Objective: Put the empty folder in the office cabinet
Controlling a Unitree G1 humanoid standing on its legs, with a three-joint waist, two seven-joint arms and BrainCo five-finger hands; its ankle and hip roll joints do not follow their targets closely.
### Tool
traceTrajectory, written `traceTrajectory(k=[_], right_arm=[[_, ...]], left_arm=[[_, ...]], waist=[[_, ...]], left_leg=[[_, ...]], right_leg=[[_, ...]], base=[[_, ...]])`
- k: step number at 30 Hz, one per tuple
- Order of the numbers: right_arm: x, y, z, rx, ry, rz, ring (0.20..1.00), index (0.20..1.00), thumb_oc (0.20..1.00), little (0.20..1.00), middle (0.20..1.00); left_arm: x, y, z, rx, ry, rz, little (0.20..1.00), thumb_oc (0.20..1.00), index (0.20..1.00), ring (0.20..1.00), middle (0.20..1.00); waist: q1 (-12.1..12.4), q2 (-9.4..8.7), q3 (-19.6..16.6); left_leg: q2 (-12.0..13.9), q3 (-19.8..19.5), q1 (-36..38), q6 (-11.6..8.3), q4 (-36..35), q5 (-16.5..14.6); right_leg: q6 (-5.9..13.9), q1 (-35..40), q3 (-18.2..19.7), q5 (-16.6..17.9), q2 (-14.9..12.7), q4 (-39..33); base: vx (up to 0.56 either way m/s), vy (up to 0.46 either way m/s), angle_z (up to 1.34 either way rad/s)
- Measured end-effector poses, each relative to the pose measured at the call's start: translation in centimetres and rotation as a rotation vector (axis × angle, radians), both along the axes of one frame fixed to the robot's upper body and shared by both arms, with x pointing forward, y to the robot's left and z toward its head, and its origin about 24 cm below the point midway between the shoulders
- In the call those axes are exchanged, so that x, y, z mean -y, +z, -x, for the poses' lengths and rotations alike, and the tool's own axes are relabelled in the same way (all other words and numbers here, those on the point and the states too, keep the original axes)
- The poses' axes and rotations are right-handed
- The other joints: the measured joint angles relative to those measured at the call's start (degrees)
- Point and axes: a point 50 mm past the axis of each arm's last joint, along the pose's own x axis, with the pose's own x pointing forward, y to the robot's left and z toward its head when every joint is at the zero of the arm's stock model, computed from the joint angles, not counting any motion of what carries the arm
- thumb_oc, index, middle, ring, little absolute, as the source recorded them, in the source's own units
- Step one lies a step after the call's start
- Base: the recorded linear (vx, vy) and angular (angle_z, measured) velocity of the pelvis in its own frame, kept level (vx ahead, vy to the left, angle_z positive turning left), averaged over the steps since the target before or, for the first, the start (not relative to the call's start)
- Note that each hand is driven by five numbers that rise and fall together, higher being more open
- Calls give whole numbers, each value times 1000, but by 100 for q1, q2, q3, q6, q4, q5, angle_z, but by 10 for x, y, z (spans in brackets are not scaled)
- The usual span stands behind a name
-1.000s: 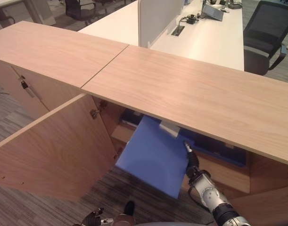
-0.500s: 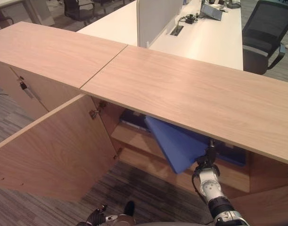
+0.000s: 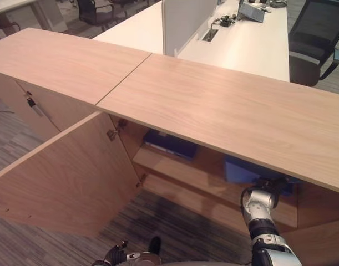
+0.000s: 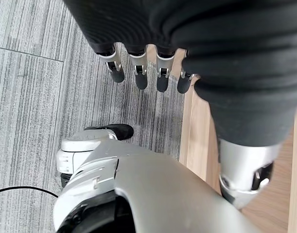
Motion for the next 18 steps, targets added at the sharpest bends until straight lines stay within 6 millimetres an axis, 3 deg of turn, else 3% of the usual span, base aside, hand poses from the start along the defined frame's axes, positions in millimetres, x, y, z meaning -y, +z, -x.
traceTrajectory(k=[4, 18], right_arm=[[4, 10, -5, 2, -101, -39, 200, 200, 200, 200, 200], [5, 24, -10, -75, -197, -58, 200, 200, 200, 200, 200]], left_arm=[[3, 0, -2, 4, -12, 4, 1000, 1000, 1000, 1000, 1000], [14, -1, -9, 8, -65, 3, 1000, 1000, 1000, 1000, 1000]], waist=[[-17, 51, -5], [-40, 44, -3]], left_leg=[[2, -1, 1, -3, 0, 2], [1, 2, -5, -4, 31, 6]], right_leg=[[0, -1, 0, 0, 5, 0], [0, -12, 8, 0, 5, 0]], base=[[0, 0, 0], [0, 0, 0]])
